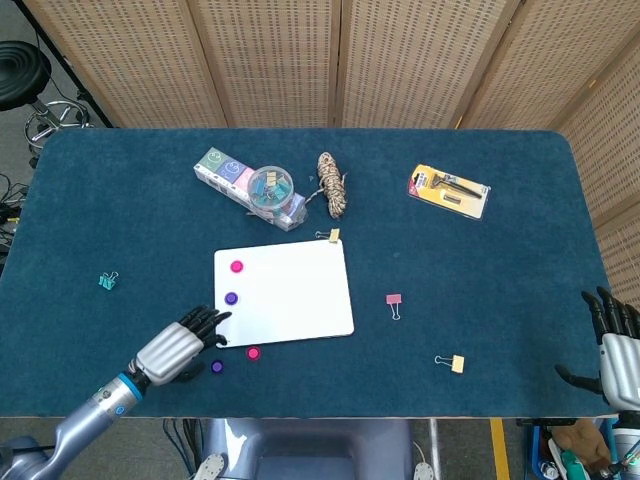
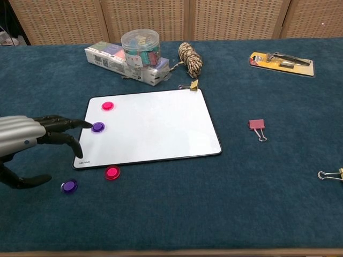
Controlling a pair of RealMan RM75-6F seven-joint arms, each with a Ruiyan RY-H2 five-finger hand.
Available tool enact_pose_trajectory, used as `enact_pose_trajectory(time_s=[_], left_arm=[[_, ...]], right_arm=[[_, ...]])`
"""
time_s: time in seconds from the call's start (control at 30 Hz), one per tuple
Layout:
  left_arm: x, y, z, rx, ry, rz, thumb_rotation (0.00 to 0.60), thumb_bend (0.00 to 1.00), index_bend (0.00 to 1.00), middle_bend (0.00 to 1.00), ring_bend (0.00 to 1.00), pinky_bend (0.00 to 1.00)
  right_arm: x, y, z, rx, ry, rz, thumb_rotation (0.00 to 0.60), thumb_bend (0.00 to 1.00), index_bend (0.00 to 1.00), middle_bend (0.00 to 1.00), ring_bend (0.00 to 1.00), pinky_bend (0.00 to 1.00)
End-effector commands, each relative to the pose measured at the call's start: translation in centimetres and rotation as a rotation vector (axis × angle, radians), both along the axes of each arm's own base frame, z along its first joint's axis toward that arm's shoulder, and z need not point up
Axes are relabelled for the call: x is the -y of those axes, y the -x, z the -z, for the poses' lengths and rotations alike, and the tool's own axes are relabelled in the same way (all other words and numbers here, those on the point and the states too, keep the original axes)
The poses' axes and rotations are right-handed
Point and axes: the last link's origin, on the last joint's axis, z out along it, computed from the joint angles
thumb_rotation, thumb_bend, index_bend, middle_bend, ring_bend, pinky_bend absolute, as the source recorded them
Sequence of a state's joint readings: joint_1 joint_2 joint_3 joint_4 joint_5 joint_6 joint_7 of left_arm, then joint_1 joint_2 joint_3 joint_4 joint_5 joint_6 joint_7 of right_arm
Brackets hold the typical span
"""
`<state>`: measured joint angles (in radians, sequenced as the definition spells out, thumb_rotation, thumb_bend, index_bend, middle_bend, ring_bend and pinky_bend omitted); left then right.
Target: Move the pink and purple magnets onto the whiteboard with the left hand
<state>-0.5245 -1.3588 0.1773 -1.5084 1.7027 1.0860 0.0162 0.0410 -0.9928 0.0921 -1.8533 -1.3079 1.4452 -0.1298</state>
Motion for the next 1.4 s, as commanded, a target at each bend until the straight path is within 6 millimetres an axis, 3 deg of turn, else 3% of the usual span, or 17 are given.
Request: enact_pose_trajectory(time_s=[0.03,0.23,1.4], left_arm=[[1.1,0.3,0.2,-0.018,0.005,0.023,0.600,0.38,0.32,0.00,0.00,0.00],[1.9,0.3,1.0,-0.040,-0.008,0.032,0.600,0.38,0.32,0.00,0.00,0.00],[1.9,0.8,3.5,-0.035,-0.019,0.001,0.600,0.39,0.36,0.00,0.00,0.00]], right_arm=[[0.0,0.0,0.0,0.001,0.001,0.001,0.600,0.00,0.00,0.00,0.00,0.00],[0.0,0.1,-0.1,0.005,0.002,0.002,0.600,0.00,0.00,0.00,0.00,0.00],[0.0,0.2,-0.3,0.008,0.002,0.007,0.600,0.00,0.00,0.00,0.00,0.00]])
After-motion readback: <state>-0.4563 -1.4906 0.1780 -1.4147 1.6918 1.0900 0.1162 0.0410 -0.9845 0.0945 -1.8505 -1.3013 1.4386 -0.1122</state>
